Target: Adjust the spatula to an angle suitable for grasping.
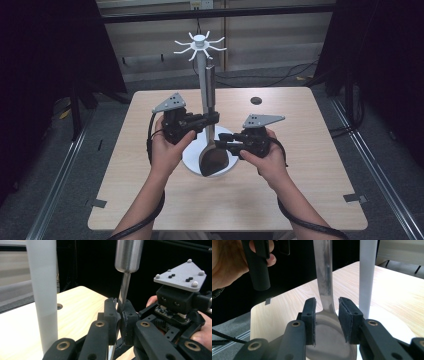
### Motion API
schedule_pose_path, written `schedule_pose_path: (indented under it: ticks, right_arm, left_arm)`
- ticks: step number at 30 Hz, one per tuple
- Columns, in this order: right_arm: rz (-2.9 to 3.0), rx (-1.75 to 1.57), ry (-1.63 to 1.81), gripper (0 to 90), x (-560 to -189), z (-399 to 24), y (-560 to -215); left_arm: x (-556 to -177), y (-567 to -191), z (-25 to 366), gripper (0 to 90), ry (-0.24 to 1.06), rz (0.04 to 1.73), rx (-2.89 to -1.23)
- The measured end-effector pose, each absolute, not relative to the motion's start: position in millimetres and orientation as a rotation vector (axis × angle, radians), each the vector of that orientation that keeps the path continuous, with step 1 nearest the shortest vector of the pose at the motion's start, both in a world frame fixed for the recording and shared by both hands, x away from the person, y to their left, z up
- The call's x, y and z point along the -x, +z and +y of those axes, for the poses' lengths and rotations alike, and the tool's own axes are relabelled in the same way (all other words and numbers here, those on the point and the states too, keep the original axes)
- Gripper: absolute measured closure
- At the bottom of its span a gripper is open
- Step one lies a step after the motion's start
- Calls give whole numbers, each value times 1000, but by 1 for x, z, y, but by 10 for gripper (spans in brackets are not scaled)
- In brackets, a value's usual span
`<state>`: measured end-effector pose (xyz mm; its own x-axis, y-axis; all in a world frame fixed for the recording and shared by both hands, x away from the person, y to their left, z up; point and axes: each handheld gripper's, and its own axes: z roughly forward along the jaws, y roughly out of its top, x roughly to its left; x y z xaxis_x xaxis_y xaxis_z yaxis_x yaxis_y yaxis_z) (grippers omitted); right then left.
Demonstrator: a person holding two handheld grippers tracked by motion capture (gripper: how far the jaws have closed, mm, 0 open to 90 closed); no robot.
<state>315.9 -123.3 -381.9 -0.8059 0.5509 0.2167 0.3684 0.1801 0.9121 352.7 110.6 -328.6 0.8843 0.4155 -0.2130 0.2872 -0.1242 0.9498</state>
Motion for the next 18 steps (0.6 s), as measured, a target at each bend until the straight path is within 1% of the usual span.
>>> schedule_pose_path:
  ticks: [2,8,11,18]
  right_arm:
    - [2285,-904,1688,664,-316,-125,-382]
    - [2281,-910,1673,603,-316,-128,-381]
    - [2279,-909,1667,575,-315,-131,-381]
    - [2286,-929,1645,500,-314,-139,-382]
  left_arm:
    - [-353,-328,111,838,125,549,-1720]
    - [-355,-326,112,815,131,546,-1714]
    - [-355,-326,112,785,133,550,-1711]
    - [-355,-326,114,775,136,554,-1721]
